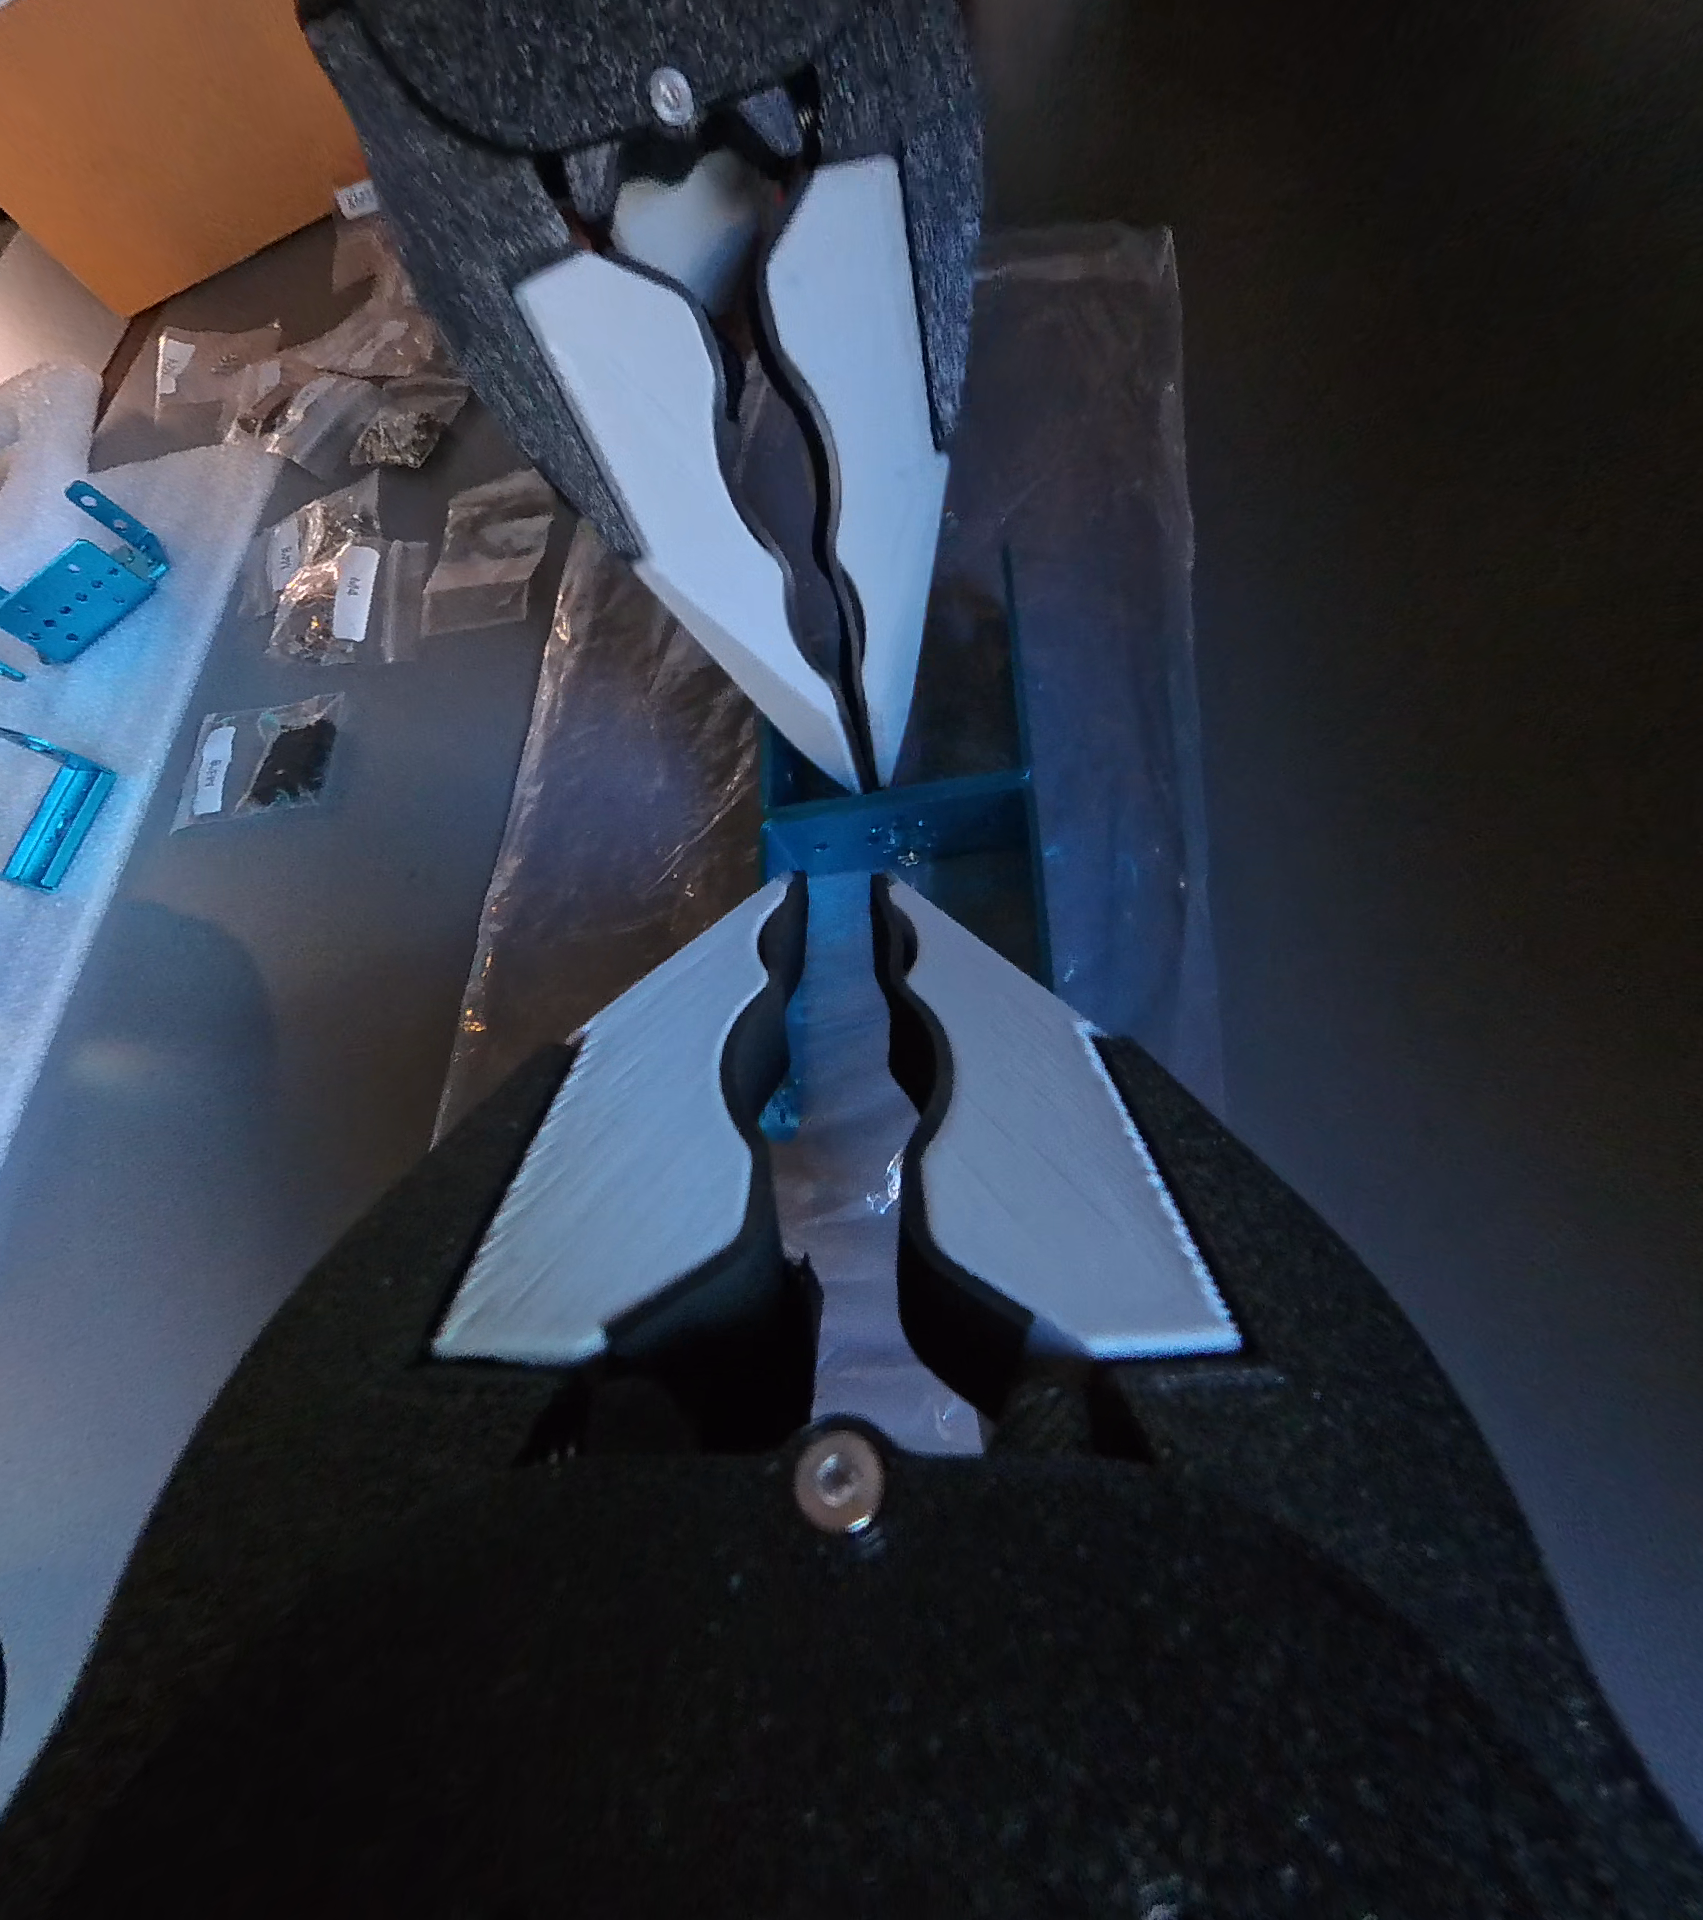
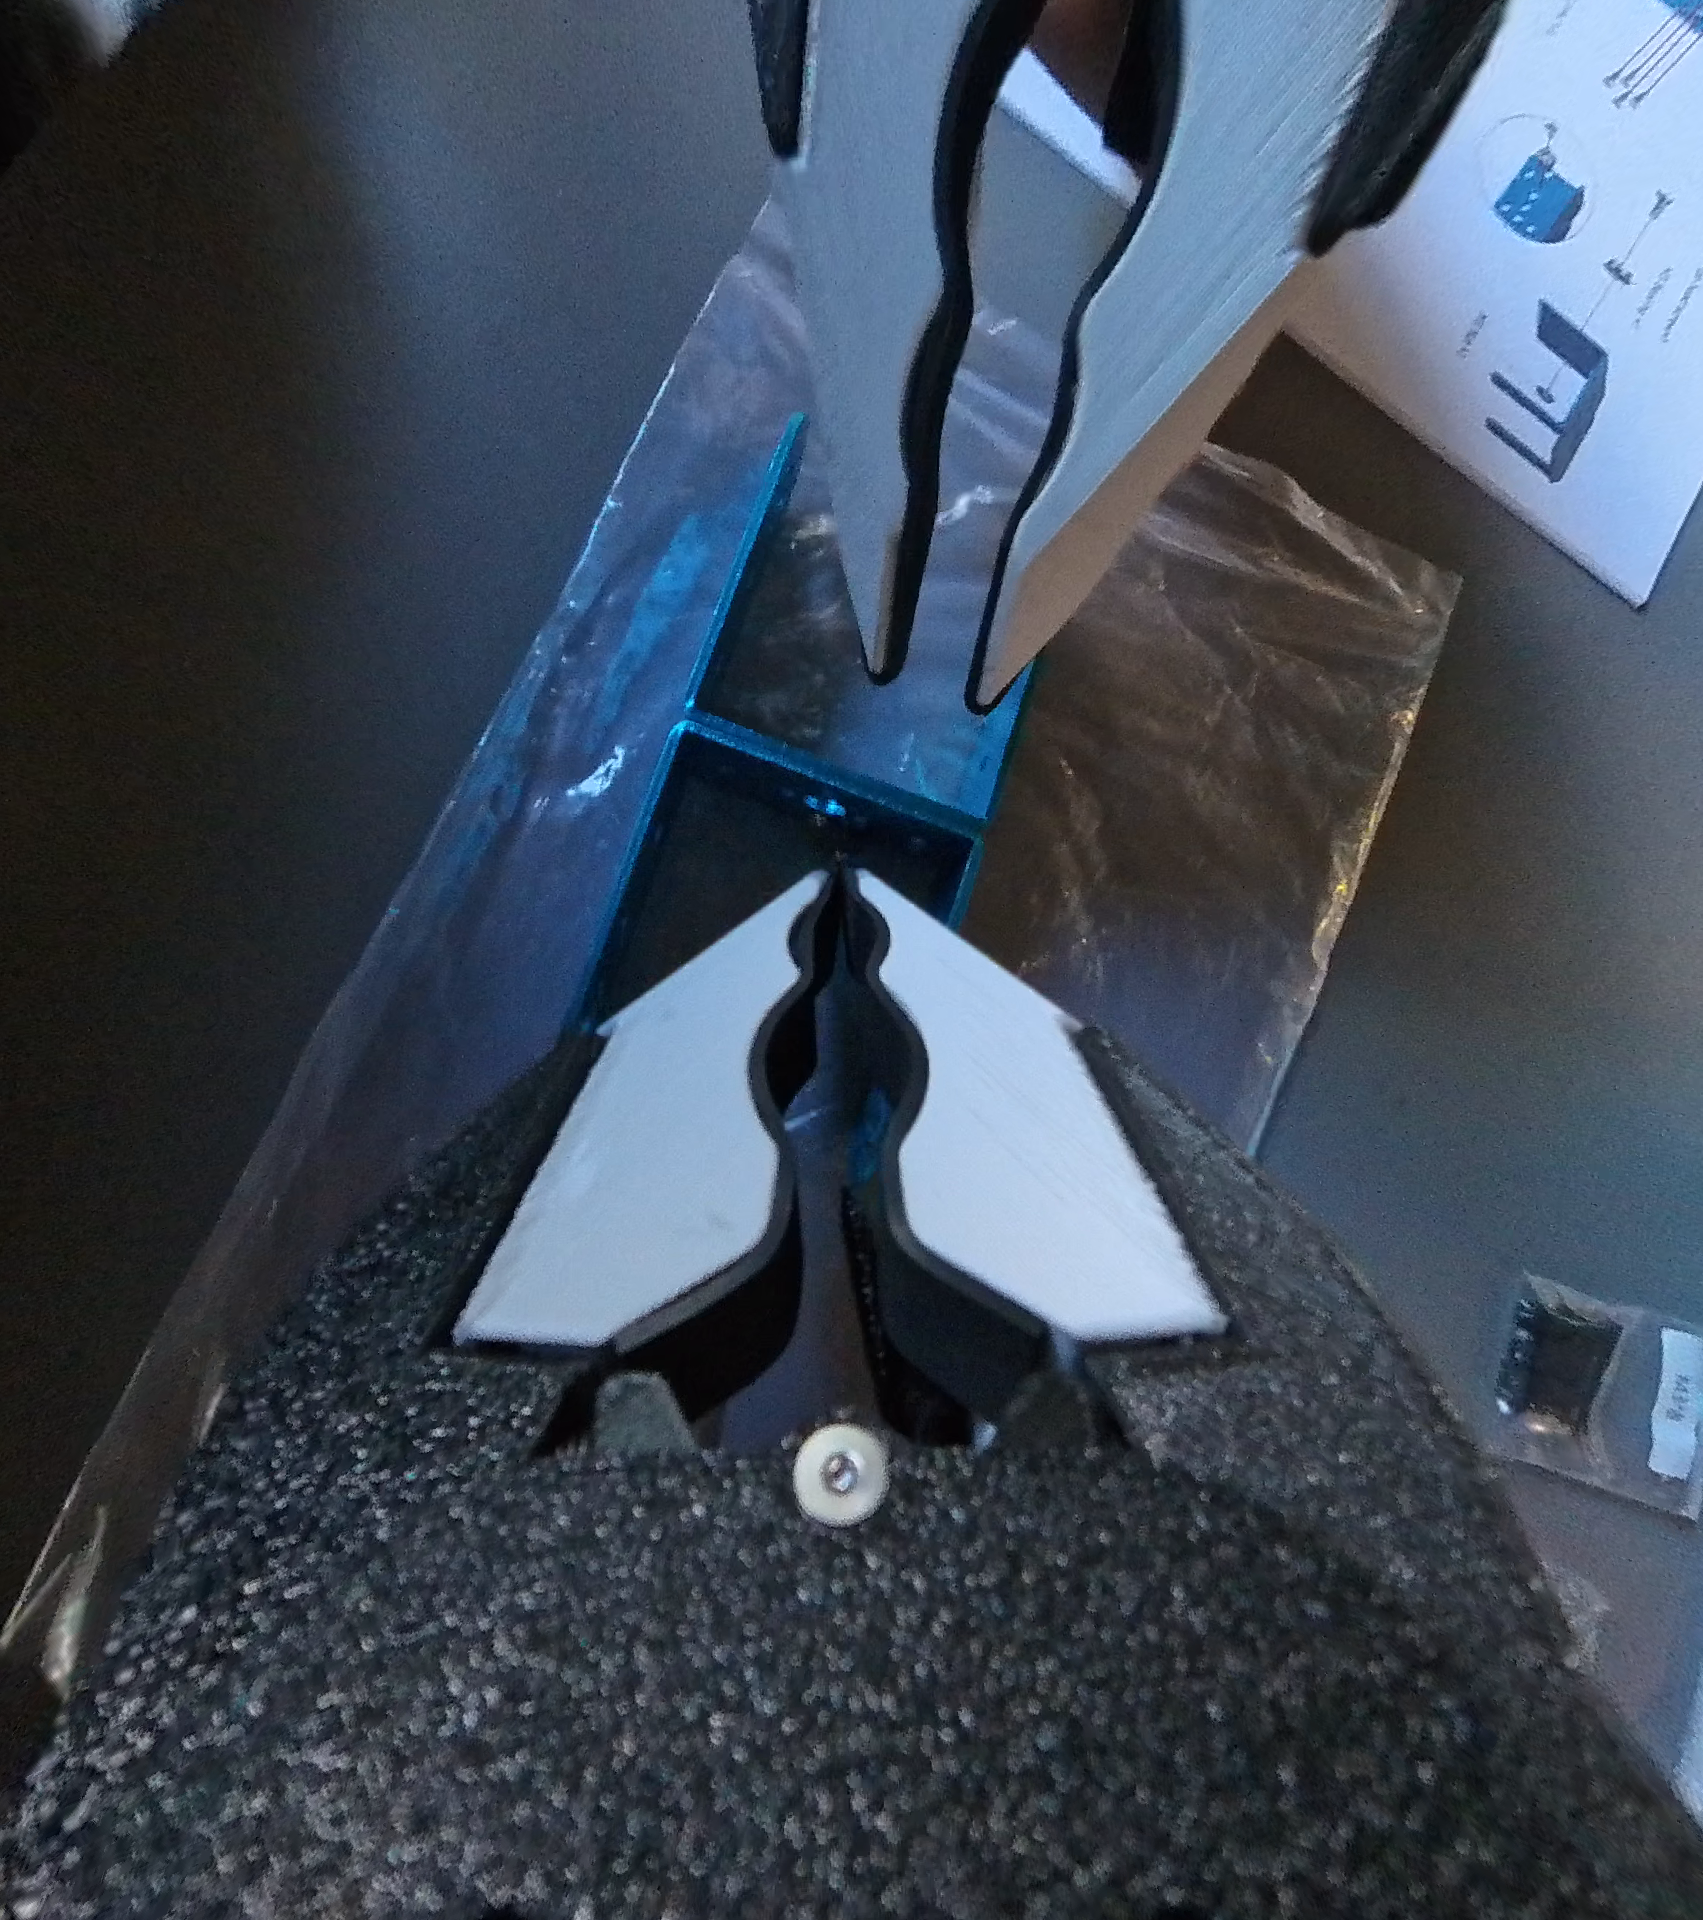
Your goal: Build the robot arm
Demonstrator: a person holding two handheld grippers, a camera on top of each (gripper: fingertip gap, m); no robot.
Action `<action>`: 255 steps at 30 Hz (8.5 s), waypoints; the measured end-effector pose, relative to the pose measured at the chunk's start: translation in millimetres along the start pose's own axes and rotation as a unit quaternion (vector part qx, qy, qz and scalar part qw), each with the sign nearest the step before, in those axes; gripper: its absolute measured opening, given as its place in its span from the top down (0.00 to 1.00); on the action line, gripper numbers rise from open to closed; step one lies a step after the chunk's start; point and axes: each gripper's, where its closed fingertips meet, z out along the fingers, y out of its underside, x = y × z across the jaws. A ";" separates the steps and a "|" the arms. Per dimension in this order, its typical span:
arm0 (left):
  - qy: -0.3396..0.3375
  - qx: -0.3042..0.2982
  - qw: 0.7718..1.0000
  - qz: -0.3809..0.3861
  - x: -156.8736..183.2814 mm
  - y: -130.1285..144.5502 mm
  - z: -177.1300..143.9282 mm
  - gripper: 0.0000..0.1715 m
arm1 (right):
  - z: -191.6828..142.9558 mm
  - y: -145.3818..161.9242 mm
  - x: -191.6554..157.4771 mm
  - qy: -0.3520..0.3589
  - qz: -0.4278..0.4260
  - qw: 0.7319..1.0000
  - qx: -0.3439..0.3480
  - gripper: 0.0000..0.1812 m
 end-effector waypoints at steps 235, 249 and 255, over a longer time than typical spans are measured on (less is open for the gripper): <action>-0.356 0.078 0.922 -0.131 -137.4 14.7 -62.5 0.88 | 7.0 -3.8 63.6 -0.111 -0.060 0.992 0.017 0.95; -0.351 0.073 0.926 -0.118 -134.4 15.1 -57.5 0.88 | 14.0 3.5 62.7 -0.145 -0.056 0.988 0.006 0.95; -0.353 0.077 0.925 -0.113 -133.7 12.5 -59.4 0.88 | 16.1 2.6 62.6 -0.146 -0.049 0.988 0.004 0.96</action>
